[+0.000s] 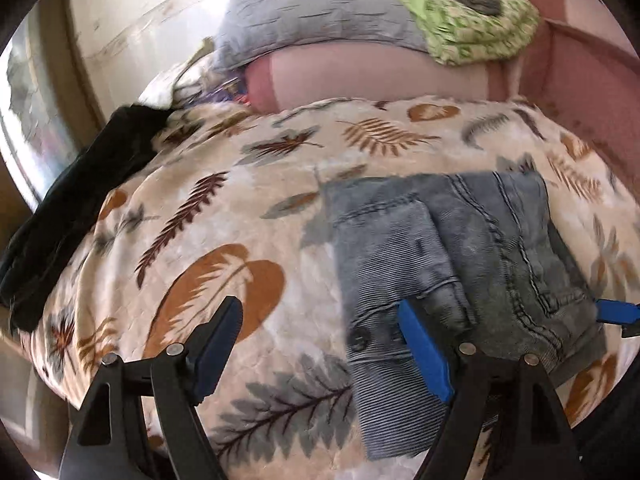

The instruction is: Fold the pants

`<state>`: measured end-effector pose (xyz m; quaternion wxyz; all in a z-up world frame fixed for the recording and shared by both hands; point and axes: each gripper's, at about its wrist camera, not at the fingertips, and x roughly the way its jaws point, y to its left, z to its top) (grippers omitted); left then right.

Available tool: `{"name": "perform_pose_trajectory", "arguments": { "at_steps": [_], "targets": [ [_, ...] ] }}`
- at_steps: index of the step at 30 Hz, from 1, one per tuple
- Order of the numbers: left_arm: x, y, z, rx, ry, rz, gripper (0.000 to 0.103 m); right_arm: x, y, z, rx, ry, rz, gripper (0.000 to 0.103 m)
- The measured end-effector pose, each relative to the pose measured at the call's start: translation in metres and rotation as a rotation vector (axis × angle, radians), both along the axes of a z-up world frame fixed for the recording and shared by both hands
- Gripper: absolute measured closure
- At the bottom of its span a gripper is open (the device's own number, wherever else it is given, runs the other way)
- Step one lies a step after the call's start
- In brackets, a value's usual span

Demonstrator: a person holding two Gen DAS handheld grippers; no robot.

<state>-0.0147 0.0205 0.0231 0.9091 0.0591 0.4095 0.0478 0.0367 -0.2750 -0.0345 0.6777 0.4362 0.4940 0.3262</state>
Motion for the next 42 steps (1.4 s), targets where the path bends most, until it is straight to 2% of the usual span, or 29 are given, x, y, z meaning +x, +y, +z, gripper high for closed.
{"name": "perform_pose_trajectory", "arguments": {
  "at_steps": [2, 5, 7, 9, 13, 16, 18, 19, 21, 23, 28, 32, 34, 35, 36, 37, 38, 39, 40, 42],
  "targets": [
    [-0.006, -0.006, 0.000, -0.007, -0.008, -0.016, 0.022, -0.005, 0.001, 0.002, 0.016, 0.006, -0.019, 0.000],
    [-0.001, -0.001, -0.003, -0.050, -0.006, -0.007, 0.022, -0.006, 0.007, 0.004, -0.025, 0.015, -0.025, 0.000],
    [0.004, 0.007, -0.009, -0.101, 0.002, 0.003, 0.022, 0.000, 0.012, -0.005, -0.061, 0.061, -0.025, 0.000],
    [0.009, 0.009, -0.014, -0.137, 0.003, 0.006, 0.022, 0.001, 0.013, -0.013, -0.099, 0.120, -0.045, 0.005],
    [0.005, 0.011, -0.016, -0.154, -0.014, -0.004, 0.022, 0.002, 0.014, -0.008, -0.179, 0.083, -0.075, 0.006],
    [0.007, 0.012, -0.020, -0.169, -0.015, 0.001, 0.021, 0.011, 0.023, -0.013, -0.197, 0.084, -0.049, 0.008],
    [0.007, 0.012, -0.020, -0.168, -0.014, 0.002, 0.021, 0.015, 0.026, -0.014, -0.228, 0.094, -0.042, 0.035],
    [0.008, 0.013, -0.020, -0.165, -0.013, 0.001, 0.021, 0.016, 0.027, -0.014, -0.260, 0.099, -0.038, 0.042],
    [0.007, 0.013, -0.018, -0.160, -0.012, 0.000, 0.021, 0.014, 0.029, -0.009, -0.362, 0.079, -0.016, 0.077],
    [0.007, 0.011, -0.017, -0.146, -0.010, -0.002, 0.021, 0.014, 0.032, -0.004, -0.457, 0.043, 0.011, 0.089],
    [0.001, 0.002, 0.004, -0.082, -0.035, -0.019, 0.021, -0.004, 0.066, 0.033, -0.773, -0.200, 0.099, 0.094],
    [-0.010, 0.003, 0.032, -0.048, -0.129, -0.003, 0.021, -0.019, 0.065, 0.055, -0.869, -0.315, 0.084, 0.095],
    [-0.012, 0.002, 0.031, -0.032, -0.144, 0.018, 0.017, -0.023, 0.059, 0.049, -0.895, -0.319, 0.068, 0.095],
    [-0.007, -0.003, 0.019, -0.021, -0.106, 0.009, 0.016, -0.021, 0.057, 0.037, -0.905, -0.289, 0.079, 0.095],
    [0.000, -0.010, 0.002, 0.003, -0.017, -0.027, 0.015, -0.018, 0.057, 0.020, -0.936, -0.239, 0.093, 0.096],
    [0.007, -0.020, -0.018, 0.059, 0.066, -0.052, 0.015, -0.019, 0.057, 0.012, -0.946, -0.222, 0.091, 0.096],
    [0.004, -0.023, -0.024, 0.092, 0.034, -0.050, 0.015, -0.021, 0.052, 0.011, -0.923, -0.225, 0.073, 0.096],
    [-0.002, -0.023, -0.021, 0.094, -0.032, -0.046, 0.015, -0.021, 0.047, 0.015, -0.893, -0.215, 0.061, 0.093],
    [-0.003, -0.023, -0.021, 0.097, -0.024, -0.044, 0.015, -0.020, 0.039, 0.024, -0.848, -0.195, 0.042, 0.092],
    [0.000, -0.019, -0.020, 0.071, -0.011, -0.036, 0.015, -0.020, 0.029, 0.044, -0.801, -0.215, -0.011, 0.091]
  ]
}}
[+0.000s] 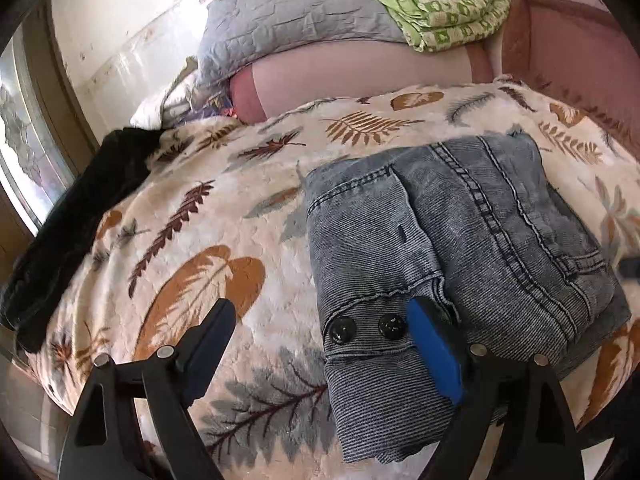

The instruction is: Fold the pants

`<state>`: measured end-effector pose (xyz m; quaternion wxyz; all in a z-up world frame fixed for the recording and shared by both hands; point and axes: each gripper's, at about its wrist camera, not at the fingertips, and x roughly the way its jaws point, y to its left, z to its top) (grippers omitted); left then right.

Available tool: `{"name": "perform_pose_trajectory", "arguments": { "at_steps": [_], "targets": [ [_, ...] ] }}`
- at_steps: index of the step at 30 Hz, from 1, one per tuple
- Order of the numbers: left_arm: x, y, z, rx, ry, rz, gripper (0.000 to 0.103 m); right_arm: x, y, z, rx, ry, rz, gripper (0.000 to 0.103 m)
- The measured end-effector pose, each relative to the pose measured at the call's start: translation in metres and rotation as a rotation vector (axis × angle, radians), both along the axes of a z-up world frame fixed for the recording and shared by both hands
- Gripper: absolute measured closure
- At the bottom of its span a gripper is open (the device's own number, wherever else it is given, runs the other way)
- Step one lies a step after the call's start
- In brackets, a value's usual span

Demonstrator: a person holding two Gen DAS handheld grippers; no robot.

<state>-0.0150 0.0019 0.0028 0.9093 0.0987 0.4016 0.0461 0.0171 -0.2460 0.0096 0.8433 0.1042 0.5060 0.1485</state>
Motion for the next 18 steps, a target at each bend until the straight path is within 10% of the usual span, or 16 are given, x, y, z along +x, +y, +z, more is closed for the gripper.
{"name": "perform_pose_trajectory", "arguments": {
  "at_steps": [2, 5, 10, 12, 15, 18],
  "targets": [
    [0.001, 0.001, 0.001, -0.003, 0.003, -0.003, 0.015, 0.005, 0.000, 0.026, 0.062, -0.054, 0.011, 0.088],
    [0.001, 0.002, 0.001, 0.003, -0.008, 0.000, 0.015, 0.029, 0.023, 0.052, 0.180, -0.090, 0.064, 0.046],
    [0.000, 0.001, -0.002, -0.015, -0.006, -0.001, 0.015, 0.086, 0.080, 0.065, 0.281, -0.123, 0.172, 0.041],
    [0.000, 0.003, -0.002, -0.026, -0.004, -0.001, 0.015, 0.104, 0.089, 0.048, 0.241, -0.095, 0.165, 0.041],
    [0.001, 0.005, -0.002, -0.052, -0.001, -0.006, 0.015, 0.133, 0.101, -0.042, -0.117, 0.140, 0.125, 0.043],
    [0.001, 0.014, 0.004, -0.124, 0.012, -0.013, 0.016, 0.116, 0.099, -0.040, -0.156, 0.065, 0.136, 0.043]
  ]
}}
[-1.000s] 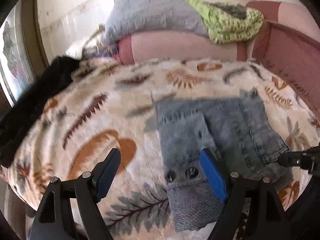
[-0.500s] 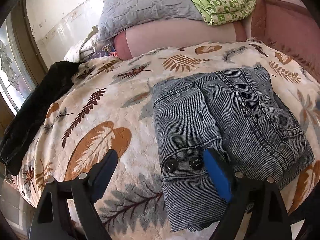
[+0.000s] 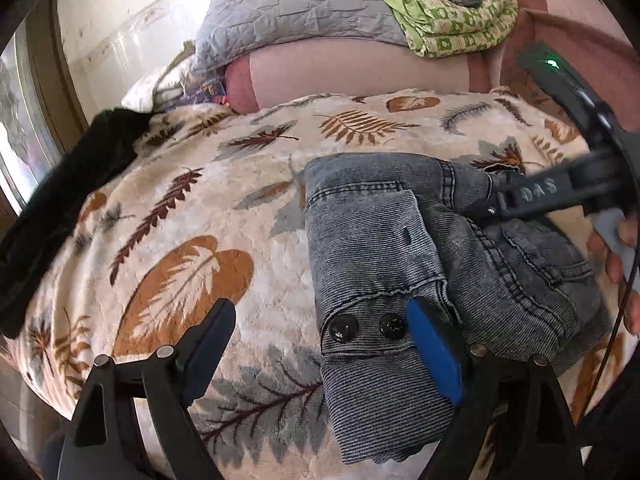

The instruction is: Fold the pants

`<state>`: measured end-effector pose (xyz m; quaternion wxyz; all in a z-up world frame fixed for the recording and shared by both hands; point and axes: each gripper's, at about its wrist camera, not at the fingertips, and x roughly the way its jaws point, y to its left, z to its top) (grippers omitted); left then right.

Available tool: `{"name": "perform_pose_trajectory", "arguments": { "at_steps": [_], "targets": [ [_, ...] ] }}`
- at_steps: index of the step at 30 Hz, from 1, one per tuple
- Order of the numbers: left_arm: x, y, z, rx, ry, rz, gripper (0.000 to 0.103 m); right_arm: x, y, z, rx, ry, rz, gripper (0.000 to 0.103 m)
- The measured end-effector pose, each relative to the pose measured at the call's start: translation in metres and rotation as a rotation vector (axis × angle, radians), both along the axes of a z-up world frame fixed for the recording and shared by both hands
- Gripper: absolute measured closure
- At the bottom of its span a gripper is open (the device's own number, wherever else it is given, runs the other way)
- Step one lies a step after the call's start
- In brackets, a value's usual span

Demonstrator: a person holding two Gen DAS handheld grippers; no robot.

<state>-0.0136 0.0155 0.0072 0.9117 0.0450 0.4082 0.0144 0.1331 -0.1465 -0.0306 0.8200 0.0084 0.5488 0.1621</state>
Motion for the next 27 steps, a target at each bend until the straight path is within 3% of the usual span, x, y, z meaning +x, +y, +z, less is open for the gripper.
{"name": "perform_pose_trajectory", "arguments": {
  "at_steps": [2, 3, 5, 7, 9, 12, 14, 15, 17, 23, 27],
  "targets": [
    [-0.004, 0.015, 0.015, -0.115, -0.034, 0.002, 0.016, -0.007, 0.008, 0.001, -0.065, -0.003, 0.041, 0.044],
    [-0.009, 0.027, 0.027, -0.183, -0.090, 0.037, 0.016, -0.009, 0.008, 0.001, -0.062, -0.002, 0.044, 0.044],
    [-0.013, 0.044, 0.040, -0.223, -0.143, 0.123, 0.016, -0.011, 0.002, 0.003, -0.048, 0.010, 0.032, 0.043],
    [-0.005, 0.048, 0.030, -0.197, -0.079, 0.141, 0.016, -0.022, -0.001, 0.012, -0.067, -0.012, 0.025, 0.042],
    [0.010, 0.034, -0.005, -0.117, 0.092, 0.073, 0.016, -0.039, -0.002, 0.032, -0.073, -0.085, 0.036, 0.042],
    [0.001, 0.019, -0.013, -0.041, 0.028, 0.072, 0.016, -0.084, -0.008, 0.048, -0.071, -0.177, 0.051, 0.037],
    [0.004, 0.015, -0.011, -0.031, 0.033, 0.074, 0.016, -0.100, -0.009, 0.009, -0.190, -0.095, 0.078, 0.035],
    [0.005, 0.013, -0.013, -0.037, 0.043, 0.066, 0.016, -0.109, -0.016, -0.004, -0.170, -0.133, 0.071, 0.028],
    [0.005, 0.016, -0.014, -0.043, 0.041, 0.078, 0.015, -0.112, -0.026, -0.002, -0.153, -0.123, 0.033, 0.025],
    [0.005, 0.021, -0.011, -0.051, 0.045, 0.088, 0.015, -0.112, -0.024, 0.013, -0.151, -0.108, 0.039, 0.024],
    [0.005, 0.024, -0.012, -0.068, 0.051, 0.091, 0.015, -0.118, -0.026, 0.050, -0.091, -0.222, 0.005, 0.023]
  ]
}}
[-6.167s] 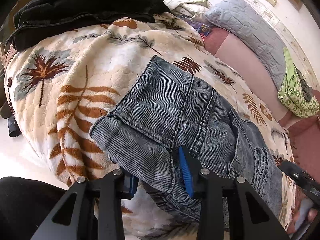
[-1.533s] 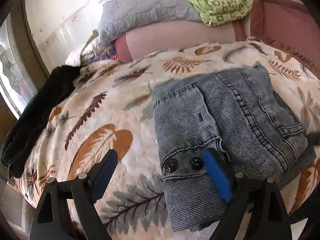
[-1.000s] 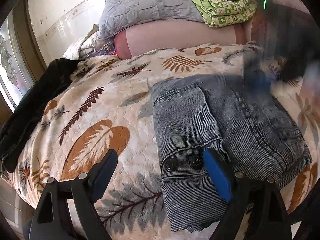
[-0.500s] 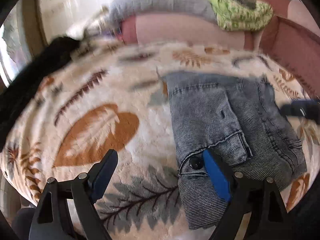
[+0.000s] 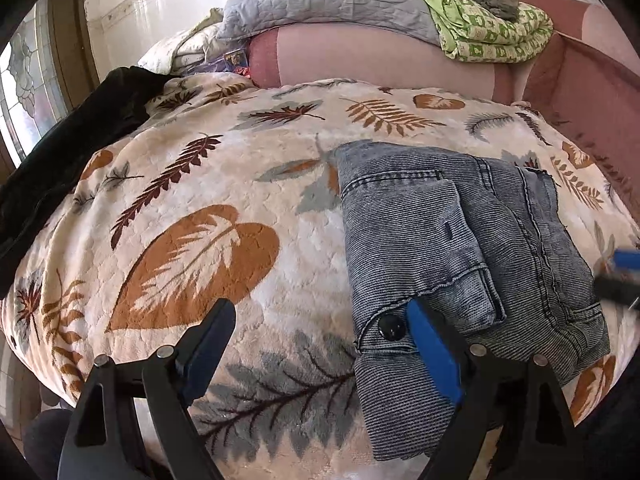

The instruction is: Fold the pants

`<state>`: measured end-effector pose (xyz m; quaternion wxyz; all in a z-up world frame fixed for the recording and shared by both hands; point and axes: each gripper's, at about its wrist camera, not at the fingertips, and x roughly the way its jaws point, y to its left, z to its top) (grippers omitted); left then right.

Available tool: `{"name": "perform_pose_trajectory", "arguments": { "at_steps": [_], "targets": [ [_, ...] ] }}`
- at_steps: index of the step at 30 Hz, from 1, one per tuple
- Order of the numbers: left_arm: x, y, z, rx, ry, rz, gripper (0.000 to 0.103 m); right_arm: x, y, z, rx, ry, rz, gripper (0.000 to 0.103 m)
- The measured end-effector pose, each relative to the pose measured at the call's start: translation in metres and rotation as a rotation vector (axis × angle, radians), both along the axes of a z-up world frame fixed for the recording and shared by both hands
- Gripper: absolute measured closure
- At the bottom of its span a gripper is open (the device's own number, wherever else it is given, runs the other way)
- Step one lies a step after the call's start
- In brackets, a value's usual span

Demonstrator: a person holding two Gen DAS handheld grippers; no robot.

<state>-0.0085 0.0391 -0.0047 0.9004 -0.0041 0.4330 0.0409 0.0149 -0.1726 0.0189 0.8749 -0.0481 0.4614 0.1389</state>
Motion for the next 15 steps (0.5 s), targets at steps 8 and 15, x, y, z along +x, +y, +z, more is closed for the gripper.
{"name": "perform_pose_trajectory", "arguments": {
  "at_steps": [8, 15],
  "targets": [
    [-0.002, 0.000, 0.000, -0.002, -0.002, -0.014, 0.015, 0.001, 0.009, -0.068, -0.082, 0.112, -0.005, 0.001],
    [-0.004, 0.028, 0.023, -0.144, -0.064, 0.021, 0.016, 0.010, -0.008, -0.045, 0.068, 0.145, -0.006, 0.001]
  ]
}}
